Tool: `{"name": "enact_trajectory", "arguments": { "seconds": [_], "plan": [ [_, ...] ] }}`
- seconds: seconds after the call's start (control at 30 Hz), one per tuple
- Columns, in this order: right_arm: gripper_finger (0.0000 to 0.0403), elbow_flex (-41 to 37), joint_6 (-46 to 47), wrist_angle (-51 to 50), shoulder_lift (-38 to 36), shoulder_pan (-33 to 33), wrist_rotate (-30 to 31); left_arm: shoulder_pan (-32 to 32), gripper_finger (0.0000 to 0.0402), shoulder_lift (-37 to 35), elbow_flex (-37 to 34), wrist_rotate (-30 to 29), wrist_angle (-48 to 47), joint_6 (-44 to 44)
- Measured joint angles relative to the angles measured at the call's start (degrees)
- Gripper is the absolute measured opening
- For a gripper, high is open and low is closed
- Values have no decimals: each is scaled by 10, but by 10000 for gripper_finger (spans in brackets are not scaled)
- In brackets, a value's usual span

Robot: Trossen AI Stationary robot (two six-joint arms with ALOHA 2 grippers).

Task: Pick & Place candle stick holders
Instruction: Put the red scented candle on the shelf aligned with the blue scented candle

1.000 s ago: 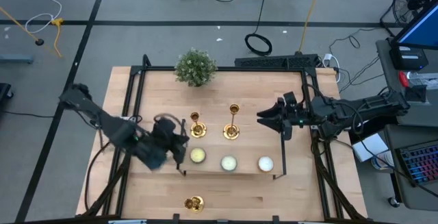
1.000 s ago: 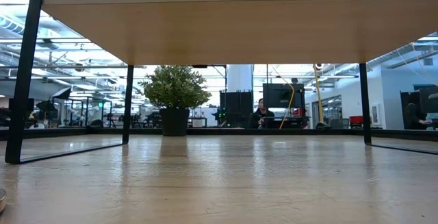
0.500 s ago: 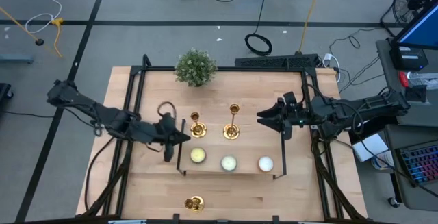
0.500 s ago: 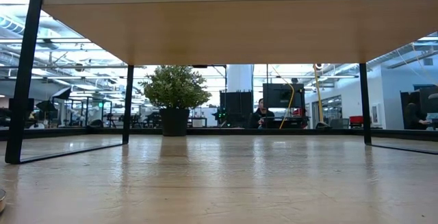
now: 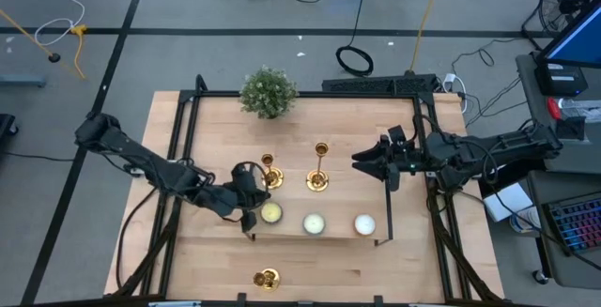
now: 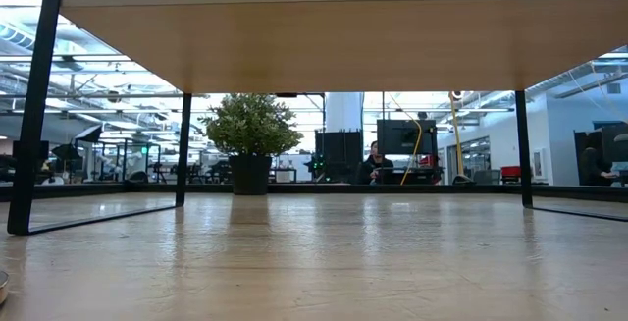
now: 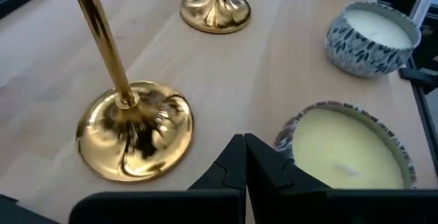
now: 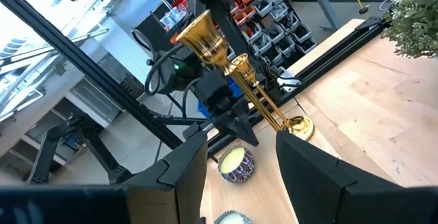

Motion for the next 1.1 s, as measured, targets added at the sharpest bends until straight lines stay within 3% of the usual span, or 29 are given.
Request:
{"name": "enact_trajectory", "arguments": {
  "seconds": [0.4,1.1],
  "plan": [
    [171,0,-2,1,0,0,1,0,0,1,0,48,12,3],
    [171,0,0,0,0,0,-13,-19,0,1,1,61,9,-24]
  ]
}}
